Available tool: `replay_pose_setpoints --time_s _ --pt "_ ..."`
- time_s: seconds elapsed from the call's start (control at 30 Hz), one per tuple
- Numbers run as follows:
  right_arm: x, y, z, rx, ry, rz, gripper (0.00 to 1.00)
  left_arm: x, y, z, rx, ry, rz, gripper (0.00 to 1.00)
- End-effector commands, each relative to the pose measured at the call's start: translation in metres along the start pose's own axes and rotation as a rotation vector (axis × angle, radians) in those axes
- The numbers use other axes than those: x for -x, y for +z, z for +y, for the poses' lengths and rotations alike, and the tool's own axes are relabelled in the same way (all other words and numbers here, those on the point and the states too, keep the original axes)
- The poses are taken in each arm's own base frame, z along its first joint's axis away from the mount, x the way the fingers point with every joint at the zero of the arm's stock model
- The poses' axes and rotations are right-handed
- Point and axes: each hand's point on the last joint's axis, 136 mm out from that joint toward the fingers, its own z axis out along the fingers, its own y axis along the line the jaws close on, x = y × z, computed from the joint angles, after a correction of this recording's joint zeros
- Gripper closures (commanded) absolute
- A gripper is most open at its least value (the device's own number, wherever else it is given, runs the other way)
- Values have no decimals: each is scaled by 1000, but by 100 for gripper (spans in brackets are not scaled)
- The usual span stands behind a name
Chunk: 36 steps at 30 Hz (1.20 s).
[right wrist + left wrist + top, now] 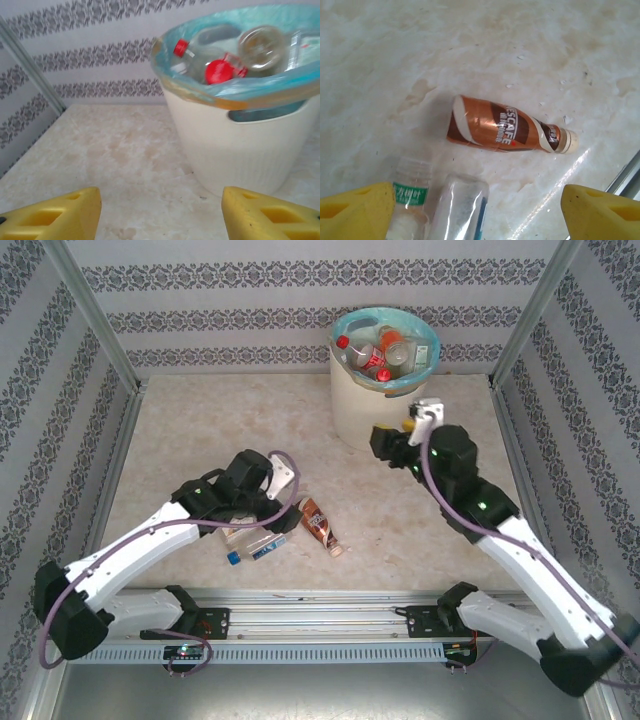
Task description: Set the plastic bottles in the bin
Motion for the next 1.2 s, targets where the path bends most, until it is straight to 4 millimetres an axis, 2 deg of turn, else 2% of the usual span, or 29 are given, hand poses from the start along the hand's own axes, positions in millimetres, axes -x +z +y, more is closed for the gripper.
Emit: replay_pose_setpoints --time_s 0.0,0.17,0.37,0.67,1.07,1.17 --pt "14 -26 -19 -70 5 -102 35 33 -5 -16 -60 328 -94 12" --pt "26 -46 -29 -112 -39 -160 35 32 18 -28 -132 663 -80 11" --pt "38 -47 -28 -117 -94 -173 35 9 52 -30 -222 902 59 11" --pt "43 -39 -24 -95 -110 -166 35 -1 95 -24 -278 990 164 12" --pt "26 -35 -33 -115 -89 -131 33 -20 150 9 -163 1062 312 12" --pt "25 -34 -33 -119 -84 -128 33 -22 162 16 -135 1055 335 16"
